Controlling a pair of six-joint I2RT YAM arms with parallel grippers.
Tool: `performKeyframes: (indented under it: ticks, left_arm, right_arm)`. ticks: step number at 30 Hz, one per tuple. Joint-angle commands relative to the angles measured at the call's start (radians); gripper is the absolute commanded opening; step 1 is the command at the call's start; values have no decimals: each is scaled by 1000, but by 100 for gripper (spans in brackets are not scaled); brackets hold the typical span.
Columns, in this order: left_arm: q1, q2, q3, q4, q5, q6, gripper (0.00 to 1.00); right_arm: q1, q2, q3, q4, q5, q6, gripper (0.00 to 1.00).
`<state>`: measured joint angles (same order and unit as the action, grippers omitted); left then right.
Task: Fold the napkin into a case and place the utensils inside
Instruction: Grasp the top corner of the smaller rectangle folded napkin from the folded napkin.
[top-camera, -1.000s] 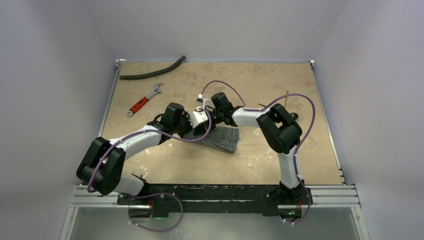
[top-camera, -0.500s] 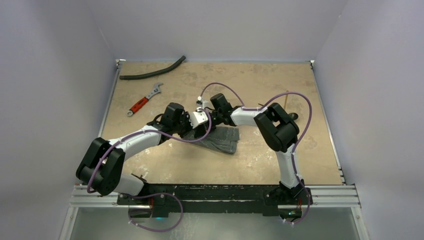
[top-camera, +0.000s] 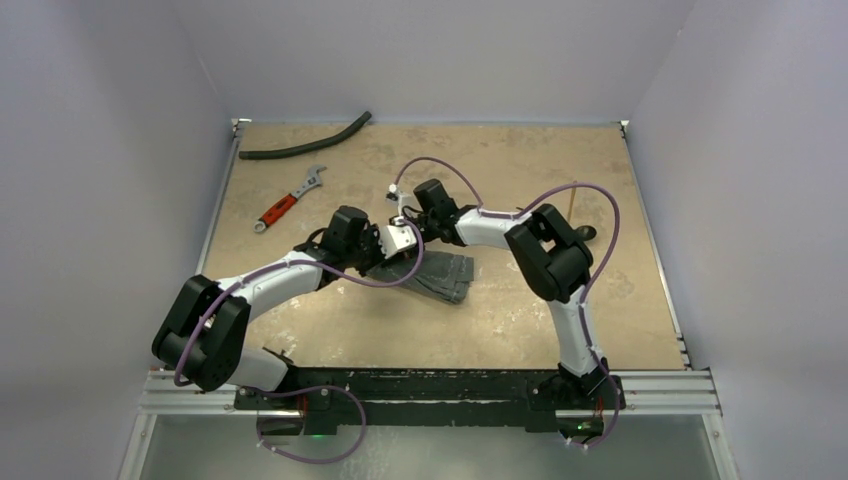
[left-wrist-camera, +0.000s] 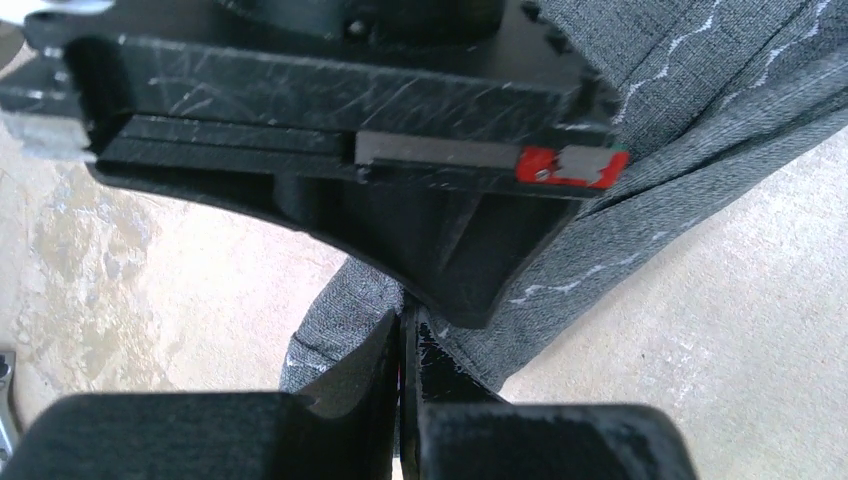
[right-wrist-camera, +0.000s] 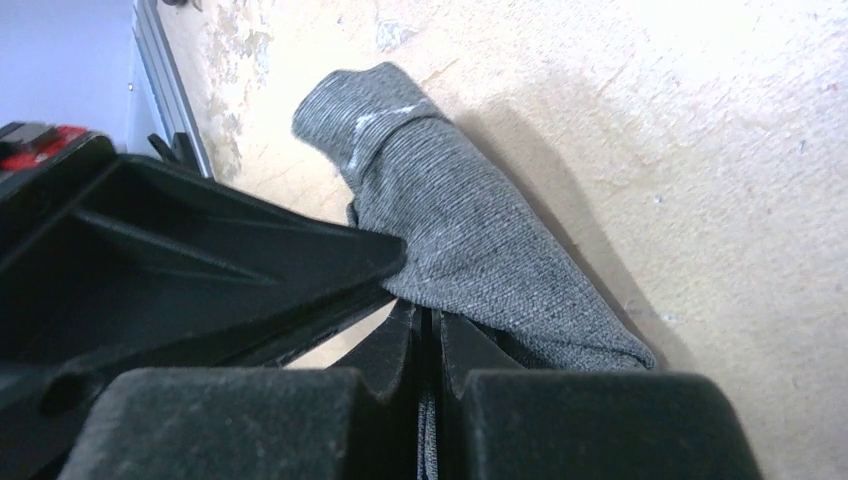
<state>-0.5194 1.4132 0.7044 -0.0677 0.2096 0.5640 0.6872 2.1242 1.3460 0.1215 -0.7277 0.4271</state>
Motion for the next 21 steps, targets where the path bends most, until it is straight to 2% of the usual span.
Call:
performKeyframes:
  ticks: [1, 5, 14, 21]
  left_arm:
    - [-14, -21, -19, 17, 28, 52, 0]
    - [-19, -21, -41, 15, 24, 101, 0]
    - [-21, -7, -88, 35, -20, 225, 0]
    - [-20, 18, -131, 52, -49, 321, 0]
  right_arm:
    - [5, 38, 73, -47, -34, -11, 0]
    - [0, 46, 94, -79, -44, -41, 0]
    - [-3, 89, 181, -163, -190, -108, 0]
    - [-14, 100, 145, -127, -220, -86, 0]
